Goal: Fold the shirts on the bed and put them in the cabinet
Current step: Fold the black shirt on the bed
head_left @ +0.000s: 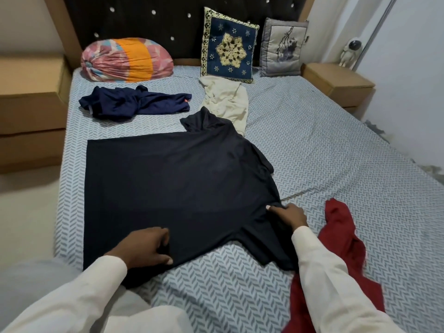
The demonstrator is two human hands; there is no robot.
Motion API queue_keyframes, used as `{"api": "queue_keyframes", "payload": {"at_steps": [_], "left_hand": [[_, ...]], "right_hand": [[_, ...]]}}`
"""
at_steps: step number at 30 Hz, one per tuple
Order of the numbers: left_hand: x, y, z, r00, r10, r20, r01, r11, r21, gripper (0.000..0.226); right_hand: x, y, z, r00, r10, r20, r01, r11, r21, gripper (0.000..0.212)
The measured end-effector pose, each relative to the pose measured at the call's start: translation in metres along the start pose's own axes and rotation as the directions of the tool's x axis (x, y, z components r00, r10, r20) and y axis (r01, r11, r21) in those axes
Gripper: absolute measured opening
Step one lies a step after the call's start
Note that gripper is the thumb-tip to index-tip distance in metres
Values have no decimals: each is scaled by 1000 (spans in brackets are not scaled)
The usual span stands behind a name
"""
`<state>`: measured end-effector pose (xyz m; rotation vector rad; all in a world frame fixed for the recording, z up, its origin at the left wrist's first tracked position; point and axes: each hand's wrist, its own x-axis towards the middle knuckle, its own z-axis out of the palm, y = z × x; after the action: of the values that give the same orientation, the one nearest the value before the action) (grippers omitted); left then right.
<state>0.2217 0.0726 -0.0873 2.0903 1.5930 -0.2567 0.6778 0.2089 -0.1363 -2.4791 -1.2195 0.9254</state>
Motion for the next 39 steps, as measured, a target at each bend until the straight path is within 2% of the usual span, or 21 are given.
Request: {"api": "queue_keyframes", "payload": {"at_steps": [2, 4, 6, 8, 9, 10, 11, 12, 14, 16, 18, 20, 23, 25, 28, 31, 35, 39], "left_hand": [[-17, 2, 5, 995, -20, 94, 15, 998, 62, 55], [-26, 5, 9, 988, -38, 148, 15, 988, 154, 56], [-41, 7, 13, 981, -79, 177, 38, 974, 221, 64], [-47, 6, 19, 974, -135, 181, 85, 962, 260, 71], [-51, 4, 22, 973, -156, 169, 106, 956, 273, 69], [-54, 2, 25, 975, -168, 146, 121, 951, 284, 65], [-56, -2, 28, 976, -179, 127, 136, 946, 293, 60], [-59, -5, 30, 976, -188, 113, 147, 944, 296, 56], [-63, -11, 32, 972, -208, 106, 169, 939, 301, 53], [-68, -14, 32, 967, -229, 113, 186, 935, 300, 51], [-70, -16, 31, 967, -237, 96, 198, 932, 303, 49], [-72, -18, 30, 966, -244, 84, 206, 926, 318, 45], [-75, -18, 26, 958, -272, 92, 228, 915, 333, 44], [-75, -17, 25, 947, -298, 122, 247, 915, 320, 44], [-75, -14, 20, 930, -336, 150, 284, 914, 288, 46], [-76, -13, 11, 901, -383, 201, 344, 916, 206, 49], [-72, -29, -4, 885, -397, 242, 386, 918, 96, 38], [-67, -61, -31, 910, -413, 44, 415, 899, -137, 7]], "right_hand": [[6, 26, 2, 997, 38, 68, -36, 999, -19, 95], [9, 41, -7, 993, 21, 115, -16, 999, -43, 83], [-37, 25, -23, 1000, -5, 9, 6, 991, -130, 59], [-68, 13, -31, 968, -81, -239, 33, 979, -200, 39], [-81, 8, -28, 937, -164, -309, 108, 976, -190, 37], [-95, 2, -23, 913, -275, -303, 240, 960, -147, 36], [-105, -3, -15, 901, -379, -212, 371, 925, -79, 35], [-114, -6, -4, 877, -478, -52, 476, 878, -52, 33], [-130, -11, 19, 786, -566, 248, 607, 783, -137, 32], [-142, -13, 36, 734, -585, 345, 674, 693, -257, 32], [-149, -14, 44, 751, -590, 296, 660, 671, -337, 29], [-149, -13, 44, 784, -569, 248, 617, 673, -408, 17], [-146, -14, 40, 812, -504, 294, 582, 663, -471, 11], [-144, -17, 42, 764, -567, 307, 644, 644, -413, 20], [-145, -23, 52, 640, -691, 336, 766, 542, -346, 34], [-143, -29, 61, 593, -737, 324, 796, 478, -372, 24], [-137, -43, 59, 607, -730, 314, 792, 525, -312, 14], [-120, -77, 56, 657, -711, 251, 754, 607, -253, 18]]}}
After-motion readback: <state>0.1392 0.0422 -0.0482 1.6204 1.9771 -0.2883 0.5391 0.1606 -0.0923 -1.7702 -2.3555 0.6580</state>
